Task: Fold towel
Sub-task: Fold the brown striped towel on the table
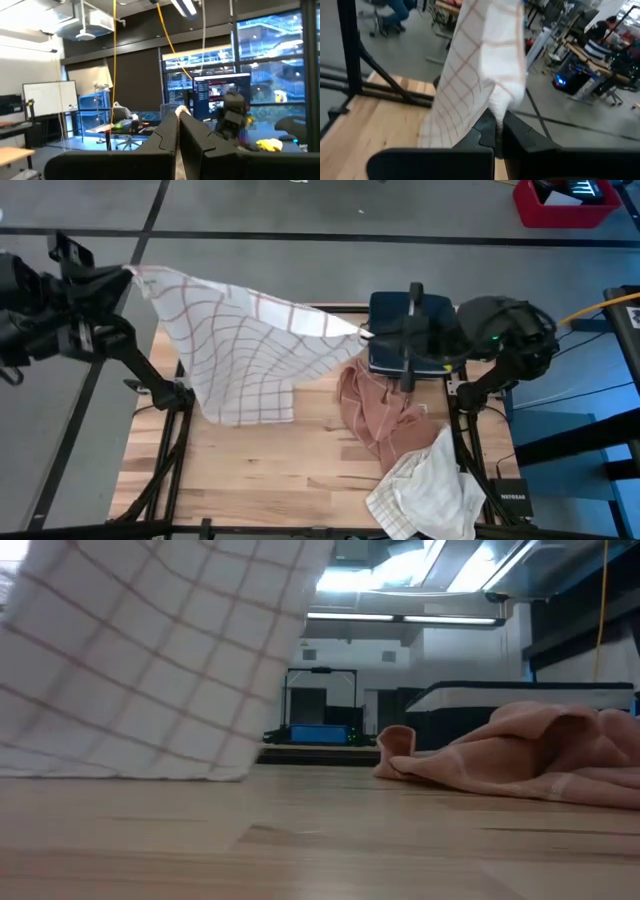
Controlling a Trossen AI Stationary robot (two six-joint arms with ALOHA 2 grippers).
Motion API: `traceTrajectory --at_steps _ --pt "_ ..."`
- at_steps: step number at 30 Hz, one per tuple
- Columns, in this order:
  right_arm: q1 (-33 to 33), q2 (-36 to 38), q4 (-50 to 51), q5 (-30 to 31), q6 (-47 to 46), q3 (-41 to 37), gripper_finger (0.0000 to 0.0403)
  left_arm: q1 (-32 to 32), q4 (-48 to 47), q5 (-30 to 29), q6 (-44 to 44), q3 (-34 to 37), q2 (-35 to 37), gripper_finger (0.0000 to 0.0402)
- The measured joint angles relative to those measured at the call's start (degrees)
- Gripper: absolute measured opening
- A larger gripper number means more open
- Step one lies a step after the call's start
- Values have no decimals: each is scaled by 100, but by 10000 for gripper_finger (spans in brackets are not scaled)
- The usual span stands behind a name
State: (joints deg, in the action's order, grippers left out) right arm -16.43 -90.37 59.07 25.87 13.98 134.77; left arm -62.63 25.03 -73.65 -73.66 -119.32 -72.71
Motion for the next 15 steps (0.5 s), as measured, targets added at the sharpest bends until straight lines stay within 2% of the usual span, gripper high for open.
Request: traceTrajectory --at_steps 8,15 --pt "-86 234 -658 -265 -12 20 14 0 -38 -50 79 2 -85 0" --pt "-585 273 -1285 -593 -22 18 14 -2 -54 -82 159 2 -297 0"
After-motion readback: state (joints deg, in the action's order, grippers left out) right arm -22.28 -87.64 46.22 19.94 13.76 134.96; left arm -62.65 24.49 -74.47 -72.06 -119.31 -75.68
